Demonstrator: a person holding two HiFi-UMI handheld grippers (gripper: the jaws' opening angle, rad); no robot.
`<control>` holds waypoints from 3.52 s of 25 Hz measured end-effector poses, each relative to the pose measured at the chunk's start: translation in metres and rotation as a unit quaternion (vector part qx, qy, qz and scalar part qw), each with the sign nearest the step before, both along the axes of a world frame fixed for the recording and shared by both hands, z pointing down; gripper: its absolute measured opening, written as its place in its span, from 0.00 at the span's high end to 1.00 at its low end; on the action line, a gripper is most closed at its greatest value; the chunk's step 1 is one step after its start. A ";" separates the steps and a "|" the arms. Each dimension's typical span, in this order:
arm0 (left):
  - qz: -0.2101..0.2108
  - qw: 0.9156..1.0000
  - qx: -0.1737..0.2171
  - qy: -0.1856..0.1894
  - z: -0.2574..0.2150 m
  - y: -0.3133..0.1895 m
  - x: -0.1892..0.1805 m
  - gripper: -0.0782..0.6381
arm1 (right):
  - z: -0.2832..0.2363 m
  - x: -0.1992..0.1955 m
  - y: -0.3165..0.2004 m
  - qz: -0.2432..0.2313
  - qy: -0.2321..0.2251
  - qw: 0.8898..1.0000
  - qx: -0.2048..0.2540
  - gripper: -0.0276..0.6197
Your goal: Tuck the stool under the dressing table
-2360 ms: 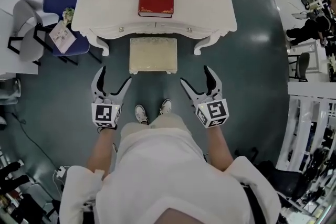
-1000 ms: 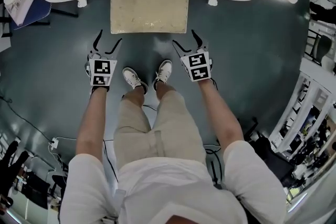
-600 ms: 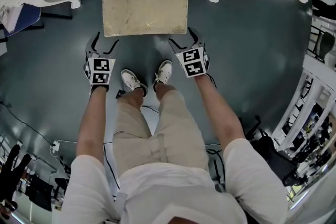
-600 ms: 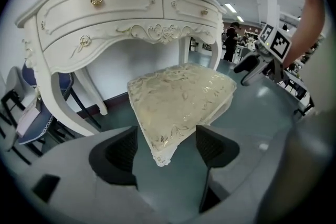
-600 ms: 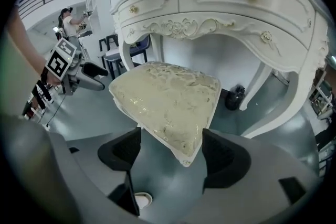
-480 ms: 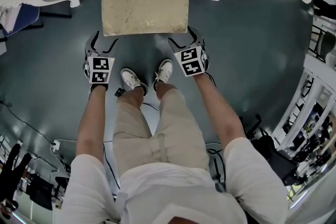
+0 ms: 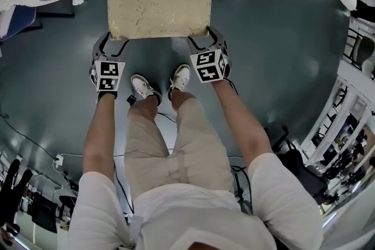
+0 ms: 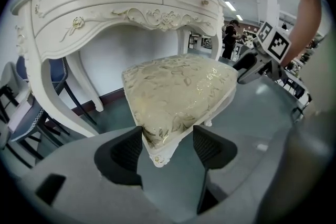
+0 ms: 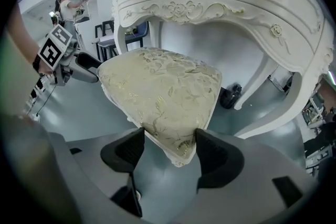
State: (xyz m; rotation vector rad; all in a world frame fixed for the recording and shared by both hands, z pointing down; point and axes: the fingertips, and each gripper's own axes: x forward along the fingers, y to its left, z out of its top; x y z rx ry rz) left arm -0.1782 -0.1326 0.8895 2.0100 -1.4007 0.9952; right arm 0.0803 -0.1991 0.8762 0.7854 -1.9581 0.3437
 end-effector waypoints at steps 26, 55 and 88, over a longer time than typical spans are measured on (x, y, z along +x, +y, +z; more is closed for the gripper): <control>-0.022 0.999 0.028 0.003 0.001 -0.060 -0.013 0.49 | 0.002 -0.014 -0.054 0.015 -0.030 0.998 0.051 0.50; -0.014 0.999 0.040 -0.012 0.001 -0.108 -0.024 0.48 | 0.000 -0.025 -0.101 0.018 -0.051 0.996 0.069 0.50; -0.029 0.998 0.061 0.013 0.004 -0.195 -0.041 0.49 | 0.001 -0.044 -0.192 0.020 -0.049 0.995 0.084 0.50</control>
